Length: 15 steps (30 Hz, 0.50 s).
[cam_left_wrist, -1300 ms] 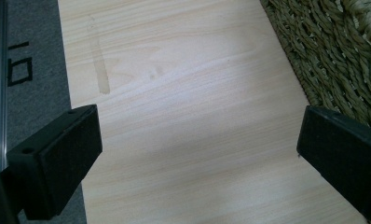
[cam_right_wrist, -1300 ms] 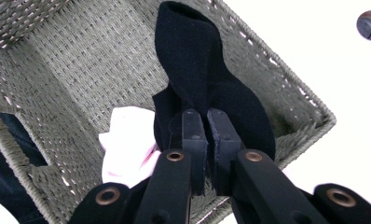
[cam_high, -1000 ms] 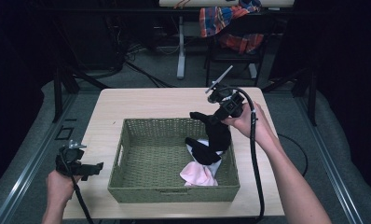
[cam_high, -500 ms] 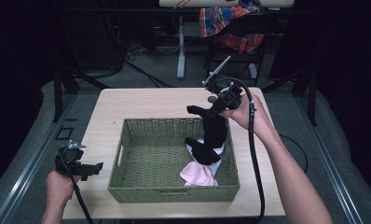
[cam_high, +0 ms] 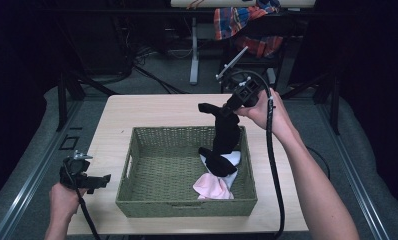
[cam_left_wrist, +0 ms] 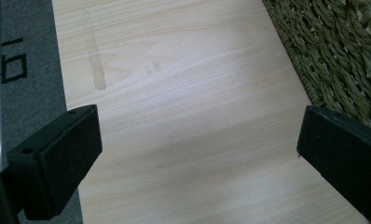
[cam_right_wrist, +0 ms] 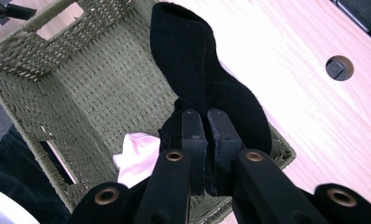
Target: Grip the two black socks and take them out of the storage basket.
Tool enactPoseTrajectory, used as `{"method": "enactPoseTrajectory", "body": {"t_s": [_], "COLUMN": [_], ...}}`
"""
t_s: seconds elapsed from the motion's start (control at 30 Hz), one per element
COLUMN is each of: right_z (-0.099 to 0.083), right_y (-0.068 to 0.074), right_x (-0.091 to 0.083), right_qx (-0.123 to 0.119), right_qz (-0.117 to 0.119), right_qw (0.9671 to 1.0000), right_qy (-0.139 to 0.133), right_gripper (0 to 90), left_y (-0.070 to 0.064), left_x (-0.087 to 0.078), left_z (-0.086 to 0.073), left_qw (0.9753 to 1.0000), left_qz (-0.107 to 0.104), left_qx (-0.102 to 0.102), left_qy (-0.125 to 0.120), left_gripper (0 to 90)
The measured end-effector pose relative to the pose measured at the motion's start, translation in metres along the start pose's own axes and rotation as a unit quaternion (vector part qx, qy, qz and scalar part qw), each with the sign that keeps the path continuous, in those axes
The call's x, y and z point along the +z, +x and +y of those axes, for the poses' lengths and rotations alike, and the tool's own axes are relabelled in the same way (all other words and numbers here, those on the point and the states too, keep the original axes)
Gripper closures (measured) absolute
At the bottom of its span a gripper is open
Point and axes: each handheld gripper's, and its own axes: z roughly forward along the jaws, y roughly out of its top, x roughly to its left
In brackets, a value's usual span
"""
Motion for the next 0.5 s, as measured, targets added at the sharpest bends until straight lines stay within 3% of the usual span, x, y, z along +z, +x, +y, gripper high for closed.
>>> {"method": "enactPoseTrajectory", "body": {"t_s": [0.5], "right_z": [0.012], "right_y": [0.001], "right_x": [-0.021], "right_qx": [-0.002], "right_qz": [-0.015], "right_qw": [0.9999], "right_qy": [-0.005], "right_gripper": [86.9], "left_y": [0.001], "left_x": [0.000], "left_z": [0.000], "left_qw": [1.0000], "left_qz": [-0.001], "left_qx": [-0.001], "left_qy": [0.001], "left_gripper": [0.2]}}
